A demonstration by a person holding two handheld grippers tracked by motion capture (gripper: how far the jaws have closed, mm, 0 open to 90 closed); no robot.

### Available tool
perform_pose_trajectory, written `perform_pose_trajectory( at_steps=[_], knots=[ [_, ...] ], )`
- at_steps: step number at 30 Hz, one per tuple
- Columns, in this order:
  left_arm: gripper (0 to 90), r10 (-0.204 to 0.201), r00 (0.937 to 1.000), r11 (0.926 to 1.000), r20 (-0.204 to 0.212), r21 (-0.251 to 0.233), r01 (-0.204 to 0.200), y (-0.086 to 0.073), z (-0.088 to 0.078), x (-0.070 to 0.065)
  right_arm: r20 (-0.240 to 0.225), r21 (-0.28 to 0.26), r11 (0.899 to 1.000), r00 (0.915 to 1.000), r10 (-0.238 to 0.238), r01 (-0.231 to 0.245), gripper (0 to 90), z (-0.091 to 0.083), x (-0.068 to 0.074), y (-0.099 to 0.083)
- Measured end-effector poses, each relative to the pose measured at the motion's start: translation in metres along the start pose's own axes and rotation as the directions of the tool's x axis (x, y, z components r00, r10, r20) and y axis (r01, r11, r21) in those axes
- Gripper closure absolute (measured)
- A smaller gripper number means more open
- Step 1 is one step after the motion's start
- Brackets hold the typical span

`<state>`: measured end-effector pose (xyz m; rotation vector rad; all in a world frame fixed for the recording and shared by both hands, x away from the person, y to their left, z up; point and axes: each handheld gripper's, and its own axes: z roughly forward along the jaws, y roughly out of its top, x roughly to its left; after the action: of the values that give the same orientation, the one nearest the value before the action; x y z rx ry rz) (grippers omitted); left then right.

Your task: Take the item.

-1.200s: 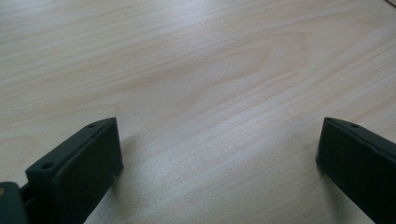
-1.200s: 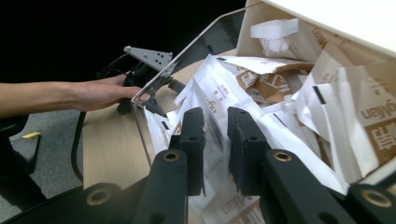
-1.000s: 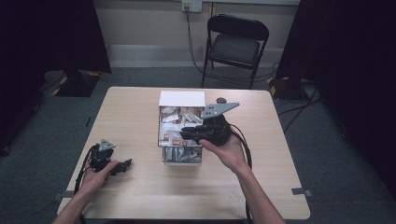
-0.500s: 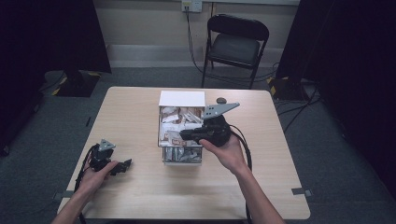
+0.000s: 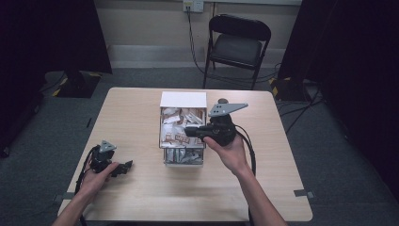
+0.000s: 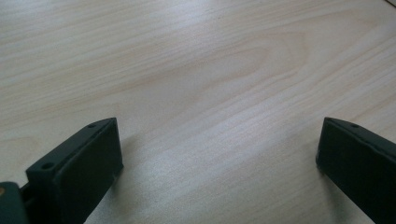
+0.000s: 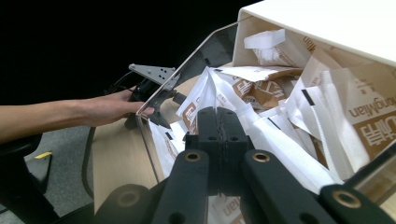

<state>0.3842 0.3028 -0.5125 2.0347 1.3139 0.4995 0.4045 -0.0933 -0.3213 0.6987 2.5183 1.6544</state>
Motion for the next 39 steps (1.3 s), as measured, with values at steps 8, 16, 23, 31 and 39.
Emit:
perform_pose_trajectory(
  at_steps=[8, 16, 23, 31, 39],
  knots=[
    [0.0, 0.002, 1.0000, 1.0000, 0.000, 0.002, -0.002, 0.000, 0.000, 0.000, 0.010, -0.028, 0.999, 0.9997, -0.021, 0.021, 90.0, -0.004, 0.004, 0.004],
    [0.0, -0.007, 1.0000, 1.0000, -0.006, -0.001, 0.007, 0.000, 0.000, 0.000, 0.008, -0.060, 0.998, 0.9999, -0.010, 0.010, 90.0, -0.011, 0.004, 0.006],
    [0.0, -0.007, 1.0000, 1.0000, -0.006, -0.001, 0.007, 0.000, 0.000, 0.000, 0.015, -0.083, 0.996, 0.9998, -0.014, 0.015, 90.0, -0.019, 0.006, 0.009],
    [0.0, -0.007, 1.0000, 1.0000, -0.006, -0.001, 0.007, 0.000, 0.000, 0.000, 0.018, -0.099, 0.995, 0.9997, -0.017, 0.019, 90.0, -0.026, 0.006, 0.011],
    [0.0, -0.007, 1.0000, 1.0000, -0.006, -0.001, 0.007, 0.000, 0.000, 0.000, 0.039, -0.105, 0.994, 0.9988, -0.031, 0.035, 90.0, -0.040, 0.009, 0.014]
  ],
)
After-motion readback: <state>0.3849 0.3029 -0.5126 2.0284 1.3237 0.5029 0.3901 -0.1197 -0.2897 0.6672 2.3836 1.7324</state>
